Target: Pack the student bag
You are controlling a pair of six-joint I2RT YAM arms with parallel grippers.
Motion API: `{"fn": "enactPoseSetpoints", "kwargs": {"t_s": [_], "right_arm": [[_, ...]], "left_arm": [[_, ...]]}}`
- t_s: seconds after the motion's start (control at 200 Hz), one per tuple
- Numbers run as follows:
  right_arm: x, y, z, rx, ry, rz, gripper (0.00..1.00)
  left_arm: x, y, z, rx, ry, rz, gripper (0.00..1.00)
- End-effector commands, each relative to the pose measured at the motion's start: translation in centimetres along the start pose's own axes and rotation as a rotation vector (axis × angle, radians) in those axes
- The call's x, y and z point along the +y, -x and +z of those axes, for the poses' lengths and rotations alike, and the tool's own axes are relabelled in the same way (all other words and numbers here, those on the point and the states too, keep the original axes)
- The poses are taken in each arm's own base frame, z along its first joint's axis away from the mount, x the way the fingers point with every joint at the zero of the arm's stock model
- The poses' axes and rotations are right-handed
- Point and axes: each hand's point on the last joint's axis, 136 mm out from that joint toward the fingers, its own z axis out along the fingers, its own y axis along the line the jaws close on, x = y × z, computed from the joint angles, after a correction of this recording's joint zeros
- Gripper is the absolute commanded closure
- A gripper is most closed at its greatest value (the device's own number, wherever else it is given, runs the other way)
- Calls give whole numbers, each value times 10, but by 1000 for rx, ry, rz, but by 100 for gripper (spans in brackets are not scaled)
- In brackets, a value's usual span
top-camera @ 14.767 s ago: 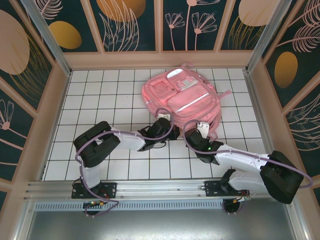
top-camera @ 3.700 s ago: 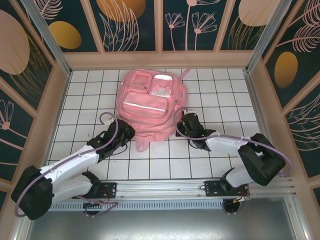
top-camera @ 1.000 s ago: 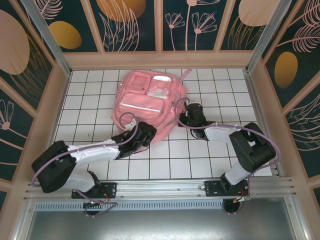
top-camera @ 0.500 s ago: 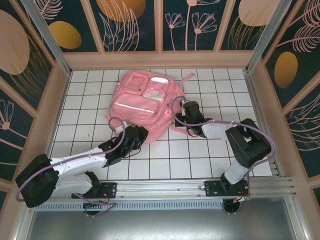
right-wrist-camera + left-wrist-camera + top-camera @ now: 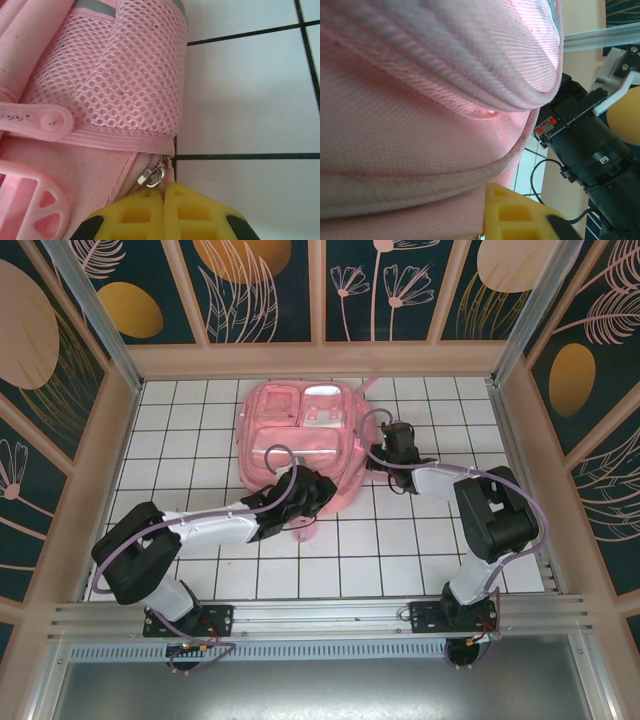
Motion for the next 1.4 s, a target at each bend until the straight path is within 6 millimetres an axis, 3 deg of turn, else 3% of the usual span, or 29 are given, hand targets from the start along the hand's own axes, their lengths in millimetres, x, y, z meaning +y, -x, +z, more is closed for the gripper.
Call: {"fn": "enactPoseSetpoints", "kwargs": {"t_s": [0.0,0.035,0.095,0.25,0.395,0.46,0.49,0.525,0.556,0.631,0.786,0.941,1.051,1.196,1.391], "right_arm": [[-24,25,-1,-82,-98,39,100],[-25,27,-4,-95,-100,45,100],[-26,33,-12,-128,-109,50,82],[-24,47,-34,-175,-113,52,61],[-27,55,-62,-248,-149,59,38],[-33,59,-78,-292,-178,68,31],[-35,63,-87,-321,-191,75,29],[-40,66,-97,-353,-207,82,23],[-41,69,-105,-382,-212,86,12],[-42,77,-127,-462,-203,86,2],[-43,93,-154,-558,-204,73,1],[-32,104,-150,-563,-190,-69,1],[-32,98,-153,-641,-147,-116,1],[-80,88,-133,-560,-355,-115,1],[-137,67,-135,-573,-524,-52,1]], "left_arm": [[-42,-9,-2,51,-121,48,63],[-43,-10,-3,53,-127,55,52],[-44,-8,-5,47,-118,71,27],[-49,2,-18,8,-86,142,2],[-53,22,-38,-54,-8,264,2],[-44,37,-47,-102,54,324,1],[-57,48,-55,-137,44,352,1],[-56,60,-62,-173,71,382,2],[-56,71,-68,-215,99,404,1],[-56,102,-88,-342,171,486,1],[-37,172,-138,-658,355,571,1],[-10,231,-181,-895,475,638,1],[13,271,-208,-1010,574,614,2],[53,304,-221,-1087,753,666,1],[129,326,-227,-1018,942,612,1]]}}
